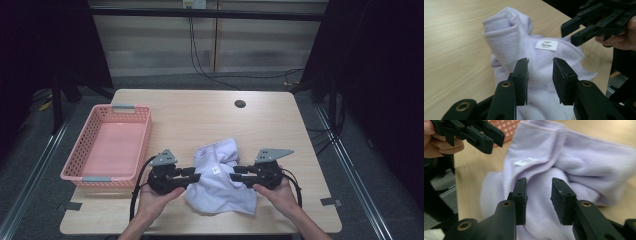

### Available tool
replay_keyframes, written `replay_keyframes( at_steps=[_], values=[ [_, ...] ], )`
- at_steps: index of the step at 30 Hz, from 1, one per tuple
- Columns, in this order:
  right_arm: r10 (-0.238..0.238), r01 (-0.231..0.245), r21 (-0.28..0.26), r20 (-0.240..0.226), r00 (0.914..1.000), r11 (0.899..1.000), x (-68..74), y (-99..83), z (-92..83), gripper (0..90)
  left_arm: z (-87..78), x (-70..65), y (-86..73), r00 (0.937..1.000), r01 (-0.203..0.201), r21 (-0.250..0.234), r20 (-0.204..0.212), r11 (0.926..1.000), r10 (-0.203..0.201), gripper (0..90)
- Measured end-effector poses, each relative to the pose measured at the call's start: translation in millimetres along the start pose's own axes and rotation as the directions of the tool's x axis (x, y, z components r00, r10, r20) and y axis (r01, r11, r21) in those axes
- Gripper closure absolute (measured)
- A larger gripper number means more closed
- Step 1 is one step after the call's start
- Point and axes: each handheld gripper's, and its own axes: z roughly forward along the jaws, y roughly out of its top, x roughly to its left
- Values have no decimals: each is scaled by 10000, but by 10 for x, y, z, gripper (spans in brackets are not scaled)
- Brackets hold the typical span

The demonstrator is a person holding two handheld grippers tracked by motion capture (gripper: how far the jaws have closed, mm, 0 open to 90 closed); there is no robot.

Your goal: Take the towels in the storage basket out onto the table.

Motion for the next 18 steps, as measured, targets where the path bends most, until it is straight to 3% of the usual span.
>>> replay_keyframes(
  at_steps=[2,4,8,11,15,18],
  values=[
    [-135,137,174,-126,9998,9998,47,-3,67,656,42,-43,18,9997,-231,115,6,9997,231,639],
    [-237,251,327,-400,9989,9992,73,-19,118,628,113,-33,15,9997,-214,328,-65,9992,216,614],
    [-326,345,764,-251,9992,9965,84,-84,219,627,296,94,-68,9990,92,947,-455,9955,-49,607],
    [-439,446,1208,-84,9990,9917,59,-147,307,845,353,136,-93,9998,83,1205,-197,9927,-60,542],
    [-254,265,883,-135,9996,9957,17,-96,280,886,402,52,-46,9975,-637,1348,-226,9888,674,420],
    [-130,133,382,-78,9999,9992,-1,-4,182,887,515,84,-32,9978,-567,1258,-264,9904,604,416]
  ],
)
